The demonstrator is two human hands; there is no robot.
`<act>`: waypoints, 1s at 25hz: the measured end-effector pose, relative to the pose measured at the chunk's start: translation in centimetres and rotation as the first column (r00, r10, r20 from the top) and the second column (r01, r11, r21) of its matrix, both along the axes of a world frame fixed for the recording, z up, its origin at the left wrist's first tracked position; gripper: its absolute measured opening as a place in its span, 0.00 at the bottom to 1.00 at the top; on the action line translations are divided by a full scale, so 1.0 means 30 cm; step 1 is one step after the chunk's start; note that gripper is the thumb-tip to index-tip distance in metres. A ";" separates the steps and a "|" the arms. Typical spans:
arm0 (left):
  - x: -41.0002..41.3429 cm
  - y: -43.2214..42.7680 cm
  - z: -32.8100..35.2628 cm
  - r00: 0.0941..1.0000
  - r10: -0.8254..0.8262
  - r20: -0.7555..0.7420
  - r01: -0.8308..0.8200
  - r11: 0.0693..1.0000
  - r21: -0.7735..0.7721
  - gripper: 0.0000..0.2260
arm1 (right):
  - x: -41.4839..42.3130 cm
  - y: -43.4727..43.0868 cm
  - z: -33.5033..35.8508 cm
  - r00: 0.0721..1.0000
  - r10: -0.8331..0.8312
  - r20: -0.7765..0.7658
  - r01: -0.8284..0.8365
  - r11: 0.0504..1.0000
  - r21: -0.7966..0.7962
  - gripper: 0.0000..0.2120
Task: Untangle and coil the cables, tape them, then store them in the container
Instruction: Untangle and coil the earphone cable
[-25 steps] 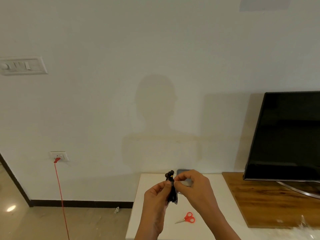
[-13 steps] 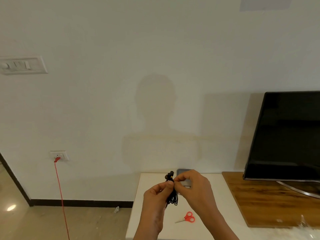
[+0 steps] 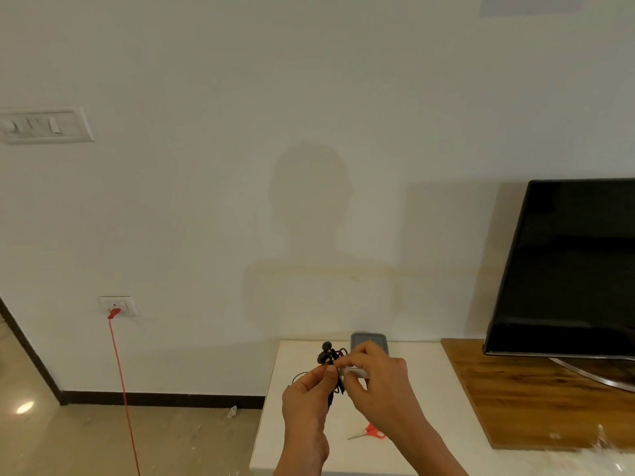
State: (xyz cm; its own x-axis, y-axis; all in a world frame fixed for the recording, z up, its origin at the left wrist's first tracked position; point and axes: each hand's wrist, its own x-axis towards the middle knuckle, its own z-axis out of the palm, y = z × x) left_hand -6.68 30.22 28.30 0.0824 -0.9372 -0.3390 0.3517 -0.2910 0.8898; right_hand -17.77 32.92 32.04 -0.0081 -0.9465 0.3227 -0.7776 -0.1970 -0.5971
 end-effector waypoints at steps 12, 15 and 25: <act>-0.005 -0.027 -0.066 0.977 -0.177 0.116 0.165 0.981 0.104 0.08 | -0.051 -0.032 -0.061 0.990 0.138 -0.037 -0.134 0.986 0.097 0.13; -0.011 -0.030 -0.073 0.980 -0.198 -0.010 0.197 0.963 0.184 0.07 | -0.064 -0.047 -0.086 0.984 0.179 -0.006 -0.176 0.972 0.156 0.12; 0.014 -0.131 -0.163 0.968 -0.242 -0.072 0.249 0.963 0.106 0.08 | -0.073 -0.127 -0.239 0.985 0.018 -0.169 -0.040 0.991 -0.128 0.14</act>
